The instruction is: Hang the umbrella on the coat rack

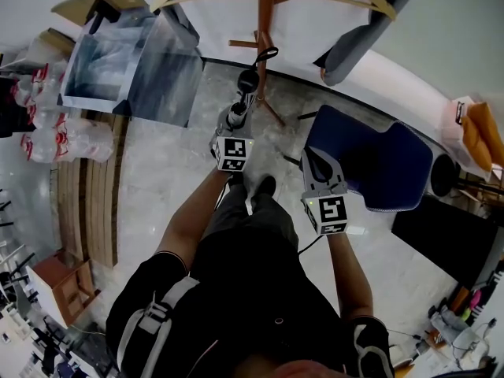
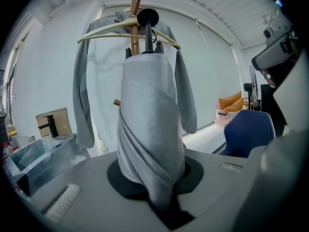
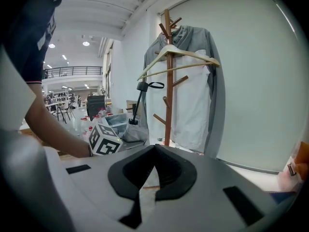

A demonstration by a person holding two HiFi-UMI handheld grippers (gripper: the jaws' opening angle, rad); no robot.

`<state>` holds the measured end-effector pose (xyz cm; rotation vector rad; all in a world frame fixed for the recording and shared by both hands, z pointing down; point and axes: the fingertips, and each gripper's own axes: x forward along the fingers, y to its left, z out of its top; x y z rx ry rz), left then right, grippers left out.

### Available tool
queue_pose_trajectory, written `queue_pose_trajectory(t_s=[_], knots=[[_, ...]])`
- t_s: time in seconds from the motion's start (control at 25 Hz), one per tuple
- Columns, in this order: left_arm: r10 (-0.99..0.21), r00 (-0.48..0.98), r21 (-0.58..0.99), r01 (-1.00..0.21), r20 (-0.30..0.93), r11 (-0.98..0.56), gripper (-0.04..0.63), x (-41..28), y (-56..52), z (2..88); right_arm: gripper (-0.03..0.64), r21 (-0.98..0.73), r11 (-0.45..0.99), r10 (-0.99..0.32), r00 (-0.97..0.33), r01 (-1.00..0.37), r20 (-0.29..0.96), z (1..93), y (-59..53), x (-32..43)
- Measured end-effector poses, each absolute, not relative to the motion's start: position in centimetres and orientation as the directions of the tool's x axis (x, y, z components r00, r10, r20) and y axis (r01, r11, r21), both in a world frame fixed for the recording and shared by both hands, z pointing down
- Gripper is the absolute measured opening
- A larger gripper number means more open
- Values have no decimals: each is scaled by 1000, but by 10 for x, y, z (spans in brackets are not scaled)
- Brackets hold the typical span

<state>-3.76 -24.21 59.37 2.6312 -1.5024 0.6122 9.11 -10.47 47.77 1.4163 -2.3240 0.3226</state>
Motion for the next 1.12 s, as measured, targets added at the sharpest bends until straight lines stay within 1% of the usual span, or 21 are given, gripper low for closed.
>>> queue_pose_trajectory(t_s=[0.44, 0.8, 1.12], knots=[[-834, 389, -172, -859, 392, -482, 54, -36, -258, 621, -2, 2, 457, -795, -408, -889, 449, 489, -106, 93], [-841, 342, -164, -882, 419, -441, 54, -43, -261, 637, -2, -16, 458, -769, -406, -889, 494, 502, -98, 97], [-787, 396, -111, -860, 472, -499, 54, -35, -263, 650, -2, -22, 456, -767, -406, -890, 498, 506, -98, 98]])
